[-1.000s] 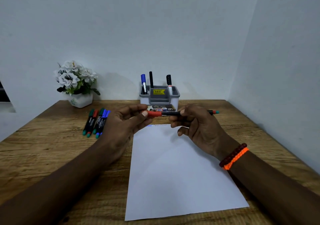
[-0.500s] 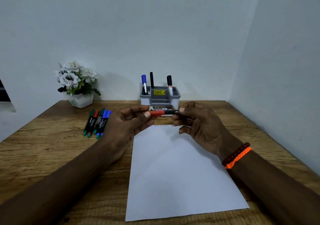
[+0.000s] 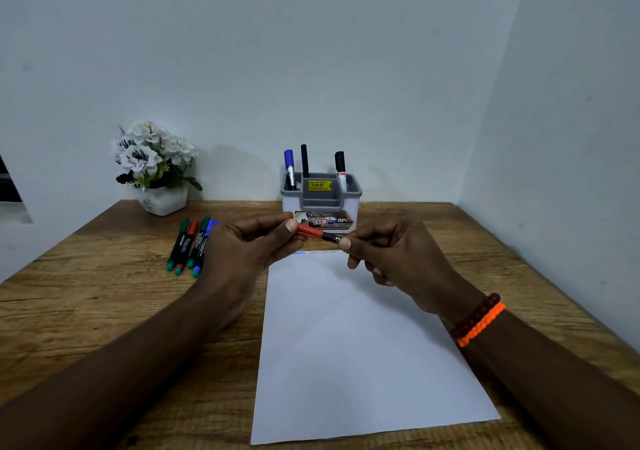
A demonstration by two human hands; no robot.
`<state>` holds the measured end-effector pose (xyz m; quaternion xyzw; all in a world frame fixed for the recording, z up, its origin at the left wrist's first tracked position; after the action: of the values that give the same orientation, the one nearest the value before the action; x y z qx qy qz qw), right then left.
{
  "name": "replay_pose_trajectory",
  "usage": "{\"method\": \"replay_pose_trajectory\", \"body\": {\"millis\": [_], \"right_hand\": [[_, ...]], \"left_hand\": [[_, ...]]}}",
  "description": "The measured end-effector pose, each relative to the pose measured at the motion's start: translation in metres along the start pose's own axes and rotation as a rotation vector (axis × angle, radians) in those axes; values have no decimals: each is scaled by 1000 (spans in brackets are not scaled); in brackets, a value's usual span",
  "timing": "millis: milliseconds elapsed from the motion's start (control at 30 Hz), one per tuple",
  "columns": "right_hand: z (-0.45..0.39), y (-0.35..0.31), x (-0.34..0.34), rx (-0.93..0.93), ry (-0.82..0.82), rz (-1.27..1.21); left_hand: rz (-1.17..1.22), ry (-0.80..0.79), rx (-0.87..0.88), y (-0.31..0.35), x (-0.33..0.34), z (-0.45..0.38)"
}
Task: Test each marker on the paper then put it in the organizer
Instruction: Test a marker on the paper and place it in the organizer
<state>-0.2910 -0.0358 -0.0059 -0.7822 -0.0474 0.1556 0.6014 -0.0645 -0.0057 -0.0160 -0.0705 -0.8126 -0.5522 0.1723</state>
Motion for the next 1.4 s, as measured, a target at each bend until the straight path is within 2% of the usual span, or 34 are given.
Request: {"method": "replay_pose_trajectory", "body": {"millis": [133,333,433,533,767,833,967,1067,1133,1233,1400], "right_hand": [[3,-2,1,4,-17,25],[10,-11,27,44,-155,102],[12,-14,37,137,-185,-19],[15,-15,39,221,-174,-64],[9,-16,37,258,-127,-25],[5,-20,35,250,-120,-22],[-14,-35,30,196,-76,-18],[-43,-58,30,66,4,78],[-70,-77,29,-34,68,192],[-115,-98,31,-146,186,234],[-175,-106,38,-297,354,388]], "left_hand": [[-12,-1,-21,-5,0,-1],[-122,26,-26,-5,6,-6],[-213,-5,5,-4,7,-4],[-244,-47,0,-5,7,-1],[-242,-63,-56,-5,7,-2],[-372,-34,0,-4,5,-3],[-1010,11,336,2,-9,-7],[-1239,-47,278,0,-16,-8],[-1293,-80,237,0,-15,-6],[-1322,-118,229,1,-12,-7],[-1305,-140,205,-3,-15,-8]]}}
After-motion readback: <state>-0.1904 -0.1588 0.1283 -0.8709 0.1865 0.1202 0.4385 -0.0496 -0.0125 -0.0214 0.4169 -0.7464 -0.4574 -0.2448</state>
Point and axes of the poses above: each hand's wrist, its own z-axis away from the middle knuckle, its own x-axis out of the palm, y = z × x, the point moved 3 cm from there along -z, towards the middle knuckle, and after that the axes turned 3 degrees about x, right-handed, at the moved point
